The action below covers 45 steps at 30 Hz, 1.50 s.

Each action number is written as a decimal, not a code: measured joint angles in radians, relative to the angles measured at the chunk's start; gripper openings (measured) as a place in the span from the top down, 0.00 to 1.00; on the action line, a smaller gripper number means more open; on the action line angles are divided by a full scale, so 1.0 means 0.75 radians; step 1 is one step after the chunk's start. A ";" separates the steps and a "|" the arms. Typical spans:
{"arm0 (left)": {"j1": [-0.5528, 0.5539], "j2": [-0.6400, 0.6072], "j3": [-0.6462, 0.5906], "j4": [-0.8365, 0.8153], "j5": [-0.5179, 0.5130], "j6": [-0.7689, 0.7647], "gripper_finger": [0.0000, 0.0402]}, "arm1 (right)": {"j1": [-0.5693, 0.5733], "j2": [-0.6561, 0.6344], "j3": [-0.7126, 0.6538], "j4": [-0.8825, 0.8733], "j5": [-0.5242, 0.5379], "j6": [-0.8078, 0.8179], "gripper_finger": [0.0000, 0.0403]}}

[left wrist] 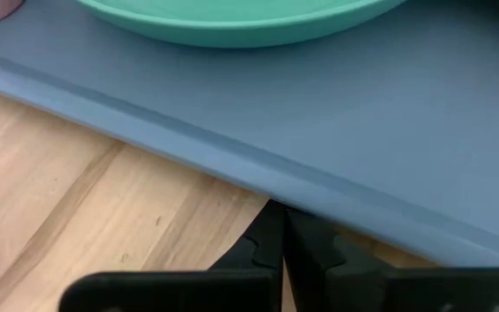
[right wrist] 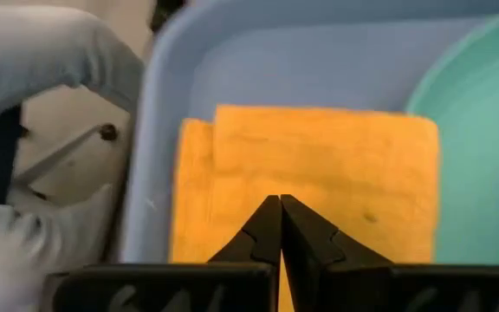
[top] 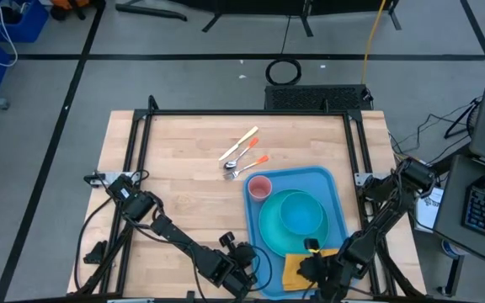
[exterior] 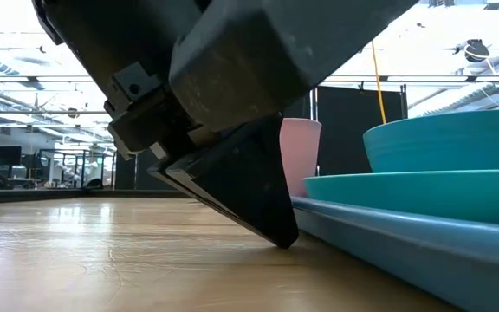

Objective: Set up tray
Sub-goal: Put the yellow table napkin on the blue tray to the bottom of the light blue plate

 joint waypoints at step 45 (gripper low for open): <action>0.000 0.000 0.000 0.007 -0.018 -0.003 0.97 | -0.187 0.139 -0.002 0.096 -0.120 -0.080 1.00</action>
